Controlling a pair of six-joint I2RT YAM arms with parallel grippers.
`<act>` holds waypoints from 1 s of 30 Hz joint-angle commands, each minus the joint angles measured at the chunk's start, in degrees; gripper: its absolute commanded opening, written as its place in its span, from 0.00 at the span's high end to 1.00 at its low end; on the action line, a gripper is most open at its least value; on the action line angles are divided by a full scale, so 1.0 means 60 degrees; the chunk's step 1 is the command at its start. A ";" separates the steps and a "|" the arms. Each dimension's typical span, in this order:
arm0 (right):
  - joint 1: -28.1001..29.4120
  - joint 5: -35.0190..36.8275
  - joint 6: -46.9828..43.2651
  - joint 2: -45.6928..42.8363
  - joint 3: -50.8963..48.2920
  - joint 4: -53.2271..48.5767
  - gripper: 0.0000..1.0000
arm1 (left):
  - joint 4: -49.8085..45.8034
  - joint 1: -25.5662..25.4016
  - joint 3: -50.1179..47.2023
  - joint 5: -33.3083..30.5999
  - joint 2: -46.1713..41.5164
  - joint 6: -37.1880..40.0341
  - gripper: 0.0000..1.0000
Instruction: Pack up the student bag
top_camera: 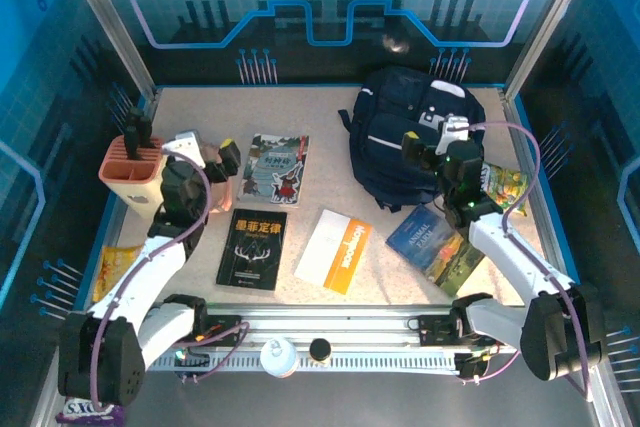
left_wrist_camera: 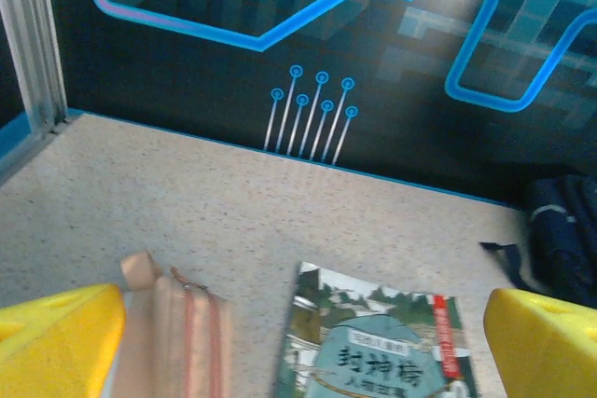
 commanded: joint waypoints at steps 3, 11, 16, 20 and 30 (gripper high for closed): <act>0.0109 -0.1653 0.1698 0.1172 0.1675 -0.3645 0.00 | -0.2703 -0.0247 0.1226 0.1192 0.0243 -0.1951 0.01; -0.0316 -0.2434 0.1923 0.3948 0.3694 -0.4902 0.00 | -0.2779 -0.0815 0.1897 0.2691 0.1104 -0.2763 0.01; -0.0768 -0.2385 0.1876 0.5825 0.5222 -0.5213 0.00 | -0.2973 -0.1172 0.2112 0.2941 0.1554 -0.2848 0.01; -0.0899 -0.2256 0.2047 0.7147 0.6164 -0.5568 0.00 | -0.3217 -0.1391 0.2207 0.3119 0.1809 -0.2884 0.01; 0.0369 -0.3246 0.1833 0.8947 0.7408 -0.5722 0.02 | -0.3346 -0.1600 0.2114 0.3133 0.2200 -0.3049 0.01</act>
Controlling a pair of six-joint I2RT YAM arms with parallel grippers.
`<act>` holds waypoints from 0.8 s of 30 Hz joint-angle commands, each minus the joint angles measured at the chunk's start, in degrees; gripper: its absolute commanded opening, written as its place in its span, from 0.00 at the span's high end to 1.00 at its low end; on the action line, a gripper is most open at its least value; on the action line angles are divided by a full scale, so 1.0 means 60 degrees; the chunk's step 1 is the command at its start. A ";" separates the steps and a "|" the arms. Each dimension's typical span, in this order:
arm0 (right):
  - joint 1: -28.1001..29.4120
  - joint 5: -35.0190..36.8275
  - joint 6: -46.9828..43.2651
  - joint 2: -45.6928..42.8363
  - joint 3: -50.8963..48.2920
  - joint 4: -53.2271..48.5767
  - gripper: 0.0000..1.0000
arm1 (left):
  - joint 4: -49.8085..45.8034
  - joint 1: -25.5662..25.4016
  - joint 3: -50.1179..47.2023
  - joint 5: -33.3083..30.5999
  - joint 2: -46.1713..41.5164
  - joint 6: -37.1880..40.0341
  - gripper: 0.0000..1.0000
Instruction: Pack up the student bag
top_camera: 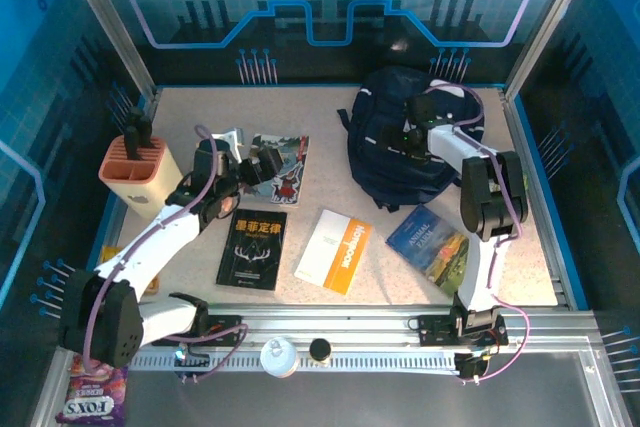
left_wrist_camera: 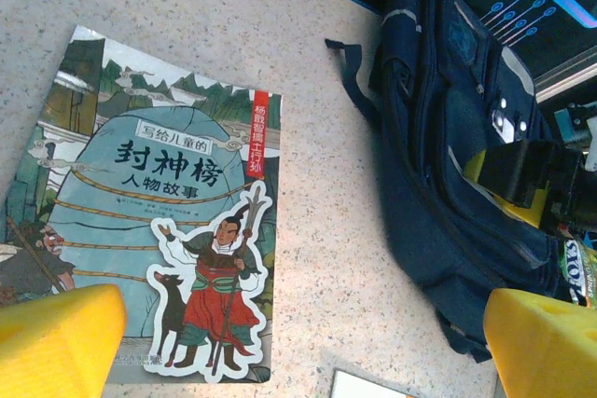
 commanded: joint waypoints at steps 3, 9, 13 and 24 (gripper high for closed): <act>0.1319 -0.1623 0.0089 0.0981 0.0929 -0.0034 0.03 | -0.0145 -0.0149 0.0239 0.0285 0.0307 -0.0382 0.01; 0.1830 -0.2382 0.0266 0.1726 0.2312 0.0072 0.04 | -0.0092 -0.0403 0.0482 0.0572 0.0806 -0.0664 0.01; 0.1669 -0.2621 0.0368 0.0778 0.2305 0.0081 0.04 | -0.0275 -0.0737 0.0868 0.0698 0.1329 -0.0834 0.01; -0.0035 -0.2562 0.1523 -0.4523 -0.2960 0.1267 0.02 | -0.0308 -0.1332 0.1897 0.0846 0.3522 -0.3081 0.15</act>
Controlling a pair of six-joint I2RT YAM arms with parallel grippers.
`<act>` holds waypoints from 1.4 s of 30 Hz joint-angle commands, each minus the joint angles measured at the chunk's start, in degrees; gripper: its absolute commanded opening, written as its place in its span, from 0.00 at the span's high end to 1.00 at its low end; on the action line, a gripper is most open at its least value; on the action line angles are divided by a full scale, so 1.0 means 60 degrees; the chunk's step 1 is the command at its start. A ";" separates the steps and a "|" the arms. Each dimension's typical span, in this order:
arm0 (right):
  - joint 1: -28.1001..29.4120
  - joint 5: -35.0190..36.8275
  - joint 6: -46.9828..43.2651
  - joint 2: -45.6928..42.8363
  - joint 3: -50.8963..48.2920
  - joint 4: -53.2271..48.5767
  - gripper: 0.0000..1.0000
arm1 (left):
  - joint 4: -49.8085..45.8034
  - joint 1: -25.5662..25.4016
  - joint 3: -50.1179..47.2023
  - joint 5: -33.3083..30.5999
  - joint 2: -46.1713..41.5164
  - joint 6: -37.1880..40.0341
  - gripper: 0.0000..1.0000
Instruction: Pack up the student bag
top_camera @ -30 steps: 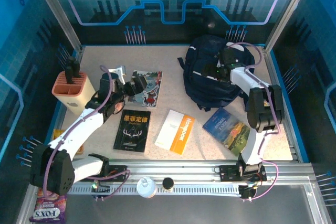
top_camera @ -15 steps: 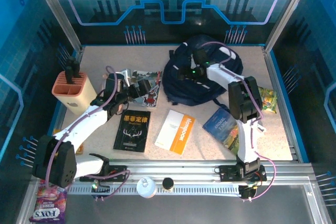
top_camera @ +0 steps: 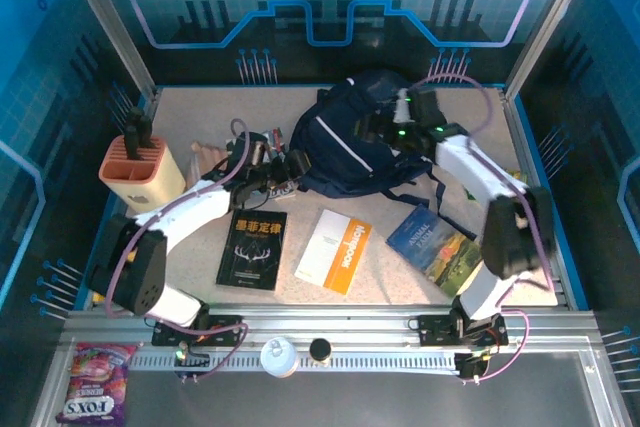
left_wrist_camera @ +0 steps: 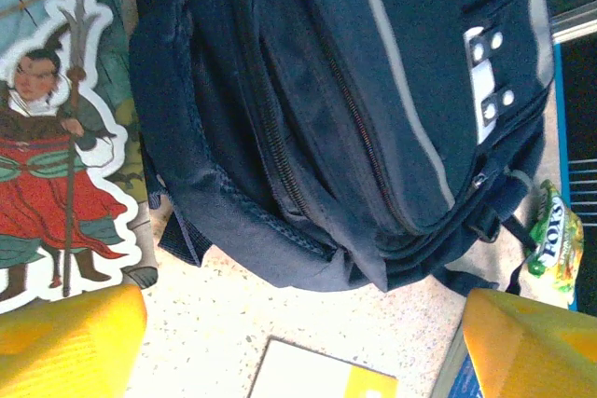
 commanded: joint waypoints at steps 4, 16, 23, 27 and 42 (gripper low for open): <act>-0.1156 0.0122 0.1054 -0.2093 -0.2469 0.0223 0.02 | 0.0038 -0.0214 0.0944 0.0286 0.1471 -0.1697 0.28; -0.1993 -0.0302 0.2474 -0.2630 -0.4356 0.0990 0.05 | -0.0739 -0.0234 0.1731 -0.1050 0.2599 -0.2470 0.58; -0.2026 -0.0538 0.2677 -0.1790 -0.4273 0.1360 0.15 | -0.0925 -0.0216 0.1973 -0.1580 0.3016 -0.2368 0.66; -0.2082 0.0138 0.2480 -0.1019 -0.3741 0.1020 0.26 | -0.0876 -0.0164 0.2181 -0.1772 0.3211 -0.2086 0.69; -0.2244 -0.0176 0.2438 0.2161 -0.1750 0.1357 0.49 | -0.1250 0.0005 0.3048 -0.1708 0.3850 -0.1210 0.70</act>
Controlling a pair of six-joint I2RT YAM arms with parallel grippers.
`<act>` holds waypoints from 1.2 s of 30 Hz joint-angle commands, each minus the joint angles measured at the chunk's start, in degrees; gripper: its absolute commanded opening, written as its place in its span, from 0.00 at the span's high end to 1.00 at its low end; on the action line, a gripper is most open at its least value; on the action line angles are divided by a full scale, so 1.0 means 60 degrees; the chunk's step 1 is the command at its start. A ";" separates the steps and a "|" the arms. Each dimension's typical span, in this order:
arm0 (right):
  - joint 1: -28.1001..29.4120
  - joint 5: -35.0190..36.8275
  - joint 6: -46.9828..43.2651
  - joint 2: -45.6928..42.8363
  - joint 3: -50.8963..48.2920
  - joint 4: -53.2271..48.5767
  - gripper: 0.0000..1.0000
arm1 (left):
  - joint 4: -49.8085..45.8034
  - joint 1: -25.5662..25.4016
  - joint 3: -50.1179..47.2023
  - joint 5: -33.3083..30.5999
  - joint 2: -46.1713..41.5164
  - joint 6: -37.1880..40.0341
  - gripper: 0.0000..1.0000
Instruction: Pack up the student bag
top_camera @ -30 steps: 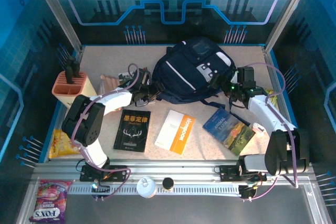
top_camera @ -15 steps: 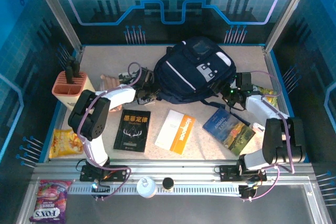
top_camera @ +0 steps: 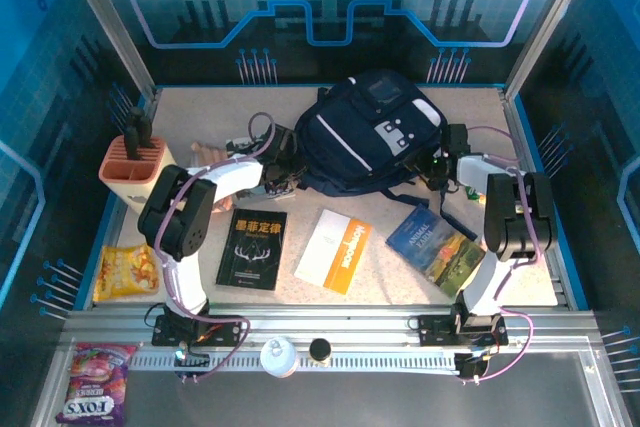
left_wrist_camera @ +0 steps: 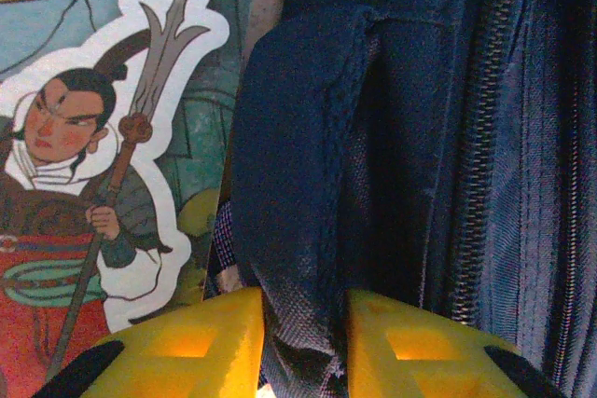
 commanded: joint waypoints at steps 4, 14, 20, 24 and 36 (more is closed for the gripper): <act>-0.0075 -0.0846 -0.0191 0.0431 0.0556 0.0365 0.78 | -0.0319 0.0179 0.0725 -0.0074 0.0305 0.0672 0.70; 0.0287 -0.1588 -0.0249 -0.2123 -0.0190 0.0465 0.97 | -0.0554 0.0517 0.2019 0.0854 0.0724 0.1850 0.61; 0.0339 -0.1623 0.0493 -0.3792 -0.0881 0.0526 0.97 | -0.1348 0.0517 0.3505 0.1269 0.1586 0.2475 0.59; 0.0705 -0.1214 0.1203 -0.4403 -0.1182 0.0318 0.97 | -0.1983 0.0546 0.4204 0.0576 0.1520 0.2906 0.54; 0.1903 0.0579 0.2275 -0.4332 -0.0826 -0.0204 0.97 | -0.2220 0.0033 0.1608 -0.0251 -0.2223 0.3480 0.35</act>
